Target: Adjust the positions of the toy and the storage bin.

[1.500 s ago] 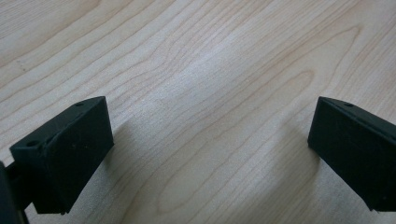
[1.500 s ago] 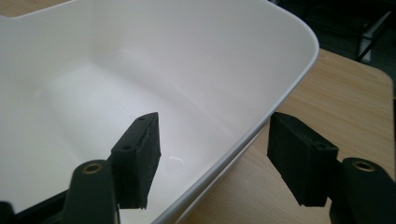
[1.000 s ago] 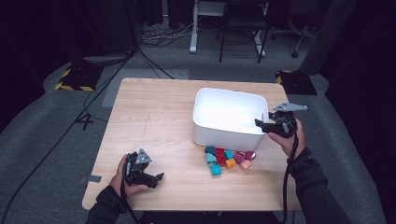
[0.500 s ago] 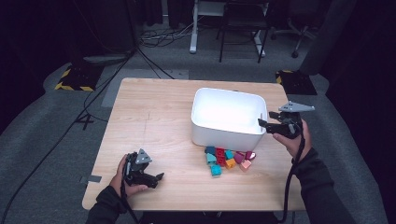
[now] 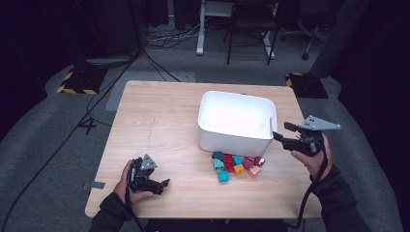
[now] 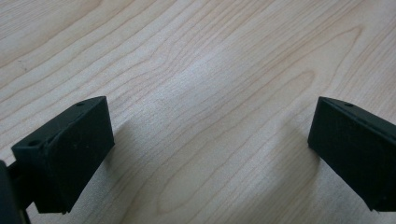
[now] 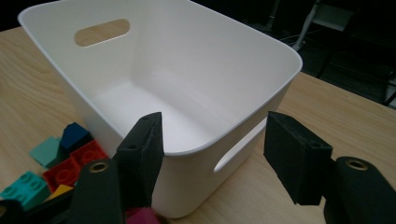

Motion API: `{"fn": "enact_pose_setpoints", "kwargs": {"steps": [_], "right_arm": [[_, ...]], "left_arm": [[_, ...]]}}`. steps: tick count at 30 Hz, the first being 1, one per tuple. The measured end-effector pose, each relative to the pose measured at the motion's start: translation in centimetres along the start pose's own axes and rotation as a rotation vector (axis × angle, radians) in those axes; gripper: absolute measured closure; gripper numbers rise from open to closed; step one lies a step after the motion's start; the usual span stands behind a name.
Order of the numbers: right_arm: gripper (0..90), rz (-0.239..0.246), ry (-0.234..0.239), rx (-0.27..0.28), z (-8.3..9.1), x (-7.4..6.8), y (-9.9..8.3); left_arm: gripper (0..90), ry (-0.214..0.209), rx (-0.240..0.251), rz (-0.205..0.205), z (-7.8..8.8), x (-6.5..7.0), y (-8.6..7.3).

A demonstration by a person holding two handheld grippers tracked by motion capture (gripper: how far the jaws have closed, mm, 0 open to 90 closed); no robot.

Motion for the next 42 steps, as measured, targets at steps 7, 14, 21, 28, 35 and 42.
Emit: {"fn": "enact_pose_setpoints", "kwargs": {"steps": [7,14,21,28,35,42], "right_arm": [[38.0,0.027,0.059,0.002,1.0,-2.1,-1.9],[37.0,0.027,0.054,-0.048,-0.8,-2.7,-5.1],[38.0,-0.011,0.021,-0.083,-3.0,-2.1,-6.7],[44.6,0.001,0.027,-0.168,-3.5,-1.4,-9.9],[43.1,0.040,0.133,-0.204,-3.8,-2.2,-12.0],[41.4,0.095,0.177,-0.232,-4.8,-3.8,-12.7]], "left_arm": [[0.6,-0.003,-0.004,0.002,0.0,0.0,0.0],[0.6,-0.004,-0.005,0.002,0.0,0.0,0.0],[0.6,-0.005,-0.005,0.004,0.0,0.0,0.0],[0.6,-0.004,-0.005,0.002,0.0,0.0,0.0],[0.6,-0.004,-0.005,0.002,0.0,0.0,0.0],[0.6,-0.003,-0.005,0.002,0.0,0.0,0.0]]}}
Point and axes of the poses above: each handheld gripper's, and its own axes: z roughly backward along the jaws, y roughly out of its top, x roughly to its right, the point moved 4 cm from there along -z, roughly forward along the jaws, and after that the axes turned 12 degrees about -z, right-handed, at the moved point
